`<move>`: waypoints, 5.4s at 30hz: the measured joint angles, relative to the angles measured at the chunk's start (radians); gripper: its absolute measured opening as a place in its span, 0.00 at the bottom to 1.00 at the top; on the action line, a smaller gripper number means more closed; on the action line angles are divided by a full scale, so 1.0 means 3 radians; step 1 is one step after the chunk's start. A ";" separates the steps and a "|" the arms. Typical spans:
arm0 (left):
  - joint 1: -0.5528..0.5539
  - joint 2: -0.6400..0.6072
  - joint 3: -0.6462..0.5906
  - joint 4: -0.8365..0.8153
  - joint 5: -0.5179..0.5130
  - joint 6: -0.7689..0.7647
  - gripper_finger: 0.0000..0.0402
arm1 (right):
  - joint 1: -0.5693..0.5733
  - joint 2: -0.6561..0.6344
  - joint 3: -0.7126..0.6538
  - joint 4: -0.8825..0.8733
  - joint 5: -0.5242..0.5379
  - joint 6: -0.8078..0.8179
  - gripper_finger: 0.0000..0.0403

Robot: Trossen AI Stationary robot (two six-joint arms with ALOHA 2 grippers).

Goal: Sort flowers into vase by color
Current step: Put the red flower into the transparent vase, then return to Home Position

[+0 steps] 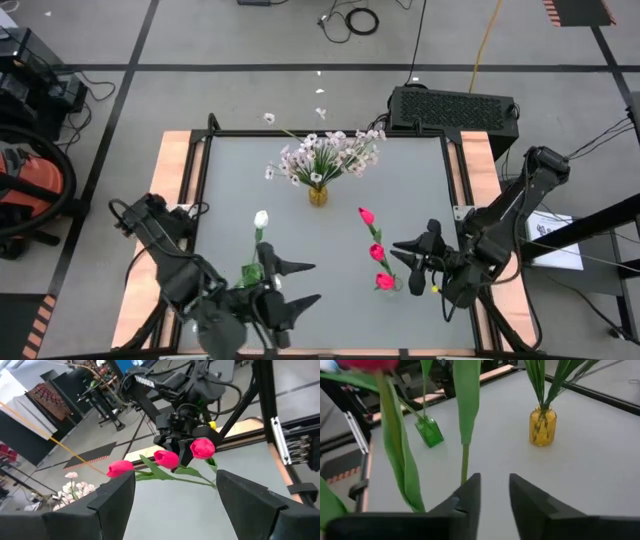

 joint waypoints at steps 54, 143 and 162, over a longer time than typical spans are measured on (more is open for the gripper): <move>-0.0030 -0.0151 -0.0004 -0.0884 -0.0061 -0.0792 0.71 | 0.0358 0.0308 0.0001 0.0295 0.0471 -0.0211 0.02; 0.2387 -0.5026 -0.6108 0.2234 0.3182 -0.0174 0.03 | -0.0506 -0.2871 -0.2796 0.2745 -0.1190 -0.3237 0.00; 0.2339 -0.5752 -0.6873 0.2642 0.3319 -0.0256 0.01 | -0.1264 -0.2974 -0.2795 0.2712 -0.1866 -0.3365 0.00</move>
